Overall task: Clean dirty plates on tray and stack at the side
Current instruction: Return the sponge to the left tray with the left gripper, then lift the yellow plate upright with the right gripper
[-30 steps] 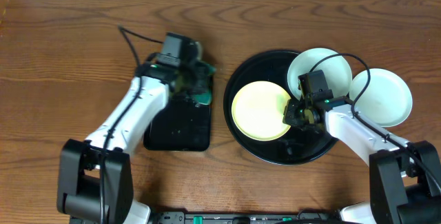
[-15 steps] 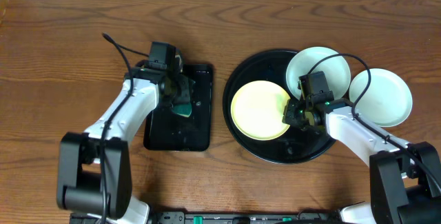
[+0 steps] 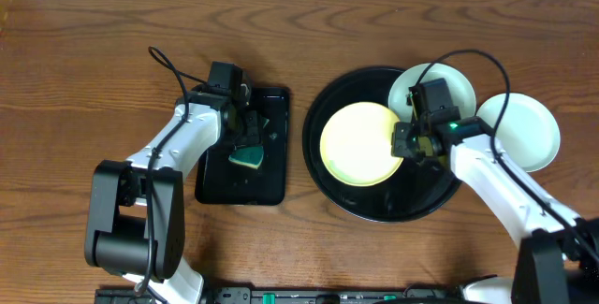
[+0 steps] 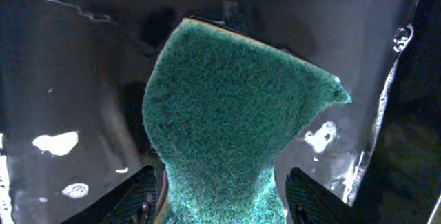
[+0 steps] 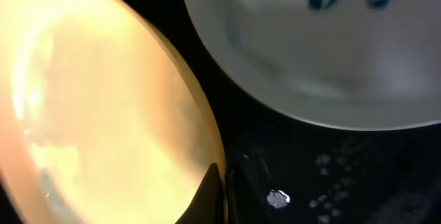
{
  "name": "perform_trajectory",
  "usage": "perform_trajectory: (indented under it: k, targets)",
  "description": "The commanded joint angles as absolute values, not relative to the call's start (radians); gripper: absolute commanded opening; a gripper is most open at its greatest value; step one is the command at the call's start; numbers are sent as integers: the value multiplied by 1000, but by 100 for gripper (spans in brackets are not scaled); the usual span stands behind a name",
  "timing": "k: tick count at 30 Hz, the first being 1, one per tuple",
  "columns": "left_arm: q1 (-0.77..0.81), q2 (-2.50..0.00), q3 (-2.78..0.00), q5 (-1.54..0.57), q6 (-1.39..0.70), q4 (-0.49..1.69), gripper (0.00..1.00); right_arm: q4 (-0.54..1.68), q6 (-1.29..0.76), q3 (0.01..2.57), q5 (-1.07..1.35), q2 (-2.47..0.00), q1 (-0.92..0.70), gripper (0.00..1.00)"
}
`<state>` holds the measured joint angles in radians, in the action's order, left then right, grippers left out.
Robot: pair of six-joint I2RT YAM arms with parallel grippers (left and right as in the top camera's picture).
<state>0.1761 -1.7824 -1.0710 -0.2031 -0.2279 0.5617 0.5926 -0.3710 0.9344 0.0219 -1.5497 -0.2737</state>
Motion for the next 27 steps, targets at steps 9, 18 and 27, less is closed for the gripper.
perform_trajectory:
  k: [9, 18, 27]
  targets:
    - [175, -1793, -1069, -197, -218, 591, 63, 694, -363, 950, 78, -1538, -279, 1]
    - [175, -1793, -1069, -197, -218, 599, 63, 643, -361, 945, -2, -1545, -279, 1]
    - [175, -1793, -1069, -197, -218, 605, 71, 591, -244, 1002, -112, -1542, -279, 1]
